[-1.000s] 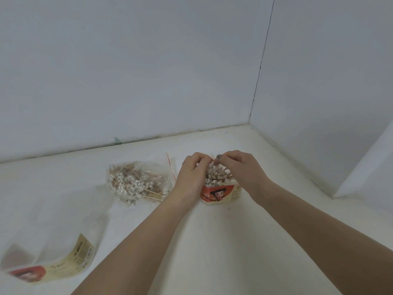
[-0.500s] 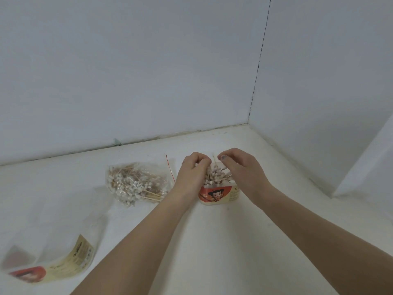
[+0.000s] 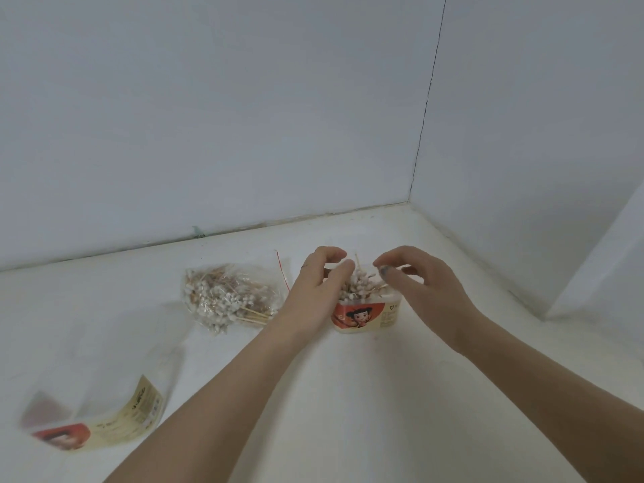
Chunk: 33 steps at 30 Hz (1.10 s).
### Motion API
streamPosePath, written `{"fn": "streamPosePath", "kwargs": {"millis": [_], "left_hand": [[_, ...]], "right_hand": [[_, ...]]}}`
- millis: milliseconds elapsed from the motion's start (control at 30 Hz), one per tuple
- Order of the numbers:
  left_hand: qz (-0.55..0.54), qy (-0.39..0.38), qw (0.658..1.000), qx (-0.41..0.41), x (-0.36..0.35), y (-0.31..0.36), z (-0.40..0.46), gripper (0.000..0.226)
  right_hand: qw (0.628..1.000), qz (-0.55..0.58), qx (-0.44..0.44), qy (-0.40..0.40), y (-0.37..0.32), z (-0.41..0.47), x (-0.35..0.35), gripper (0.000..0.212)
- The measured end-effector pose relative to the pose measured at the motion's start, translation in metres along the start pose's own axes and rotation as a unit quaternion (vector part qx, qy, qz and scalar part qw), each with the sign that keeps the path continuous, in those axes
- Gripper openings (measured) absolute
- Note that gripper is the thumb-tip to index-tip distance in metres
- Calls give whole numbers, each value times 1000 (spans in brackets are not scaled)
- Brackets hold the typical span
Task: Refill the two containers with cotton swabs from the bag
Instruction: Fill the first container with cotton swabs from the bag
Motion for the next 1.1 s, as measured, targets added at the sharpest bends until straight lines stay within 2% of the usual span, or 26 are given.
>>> {"fn": "streamPosePath", "kwargs": {"millis": [100, 200, 367, 533, 633, 767, 900, 1100], "left_hand": [[17, -11, 1000, -17, 0, -8, -10, 34], [31, 1, 999, -27, -2, -15, -13, 39], [-25, -18, 999, -24, -6, -13, -19, 39], [21, 22, 997, -72, -4, -11, -18, 8], [-10, 27, 999, -43, -3, -11, -11, 10], [-28, 35, 999, -3, -2, -14, -2, 23], [-74, 40, 996, 33, -3, -14, -1, 20], [-26, 44, 999, 11, -7, -14, 3, 18]], "right_hand": [[999, -25, 5, -32, 6, -7, -3, 11], [999, -13, 7, -29, 10, -8, -6, 9], [1000, 16, -6, -8, 11, 2, -8, 10], [998, 50, -30, -8, 7, 11, -15, 11], [998, 39, -39, -20, 5, 15, -23, 8], [998, 21, -52, 8, 7, 19, -21, 7], [997, 25, -66, -3, 7, 19, -23, 4], [991, 103, -85, 7, 9, 15, -16, 6]]}}
Point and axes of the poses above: each hand's wrist, its own z-axis towards the middle knuckle, its own x-axis out of the back of the hand, y = z × x, the point moved 5 cm from there along z, towards the middle knuckle, and after that the axes turned 1 degree about -y, right-handed, at the moved point
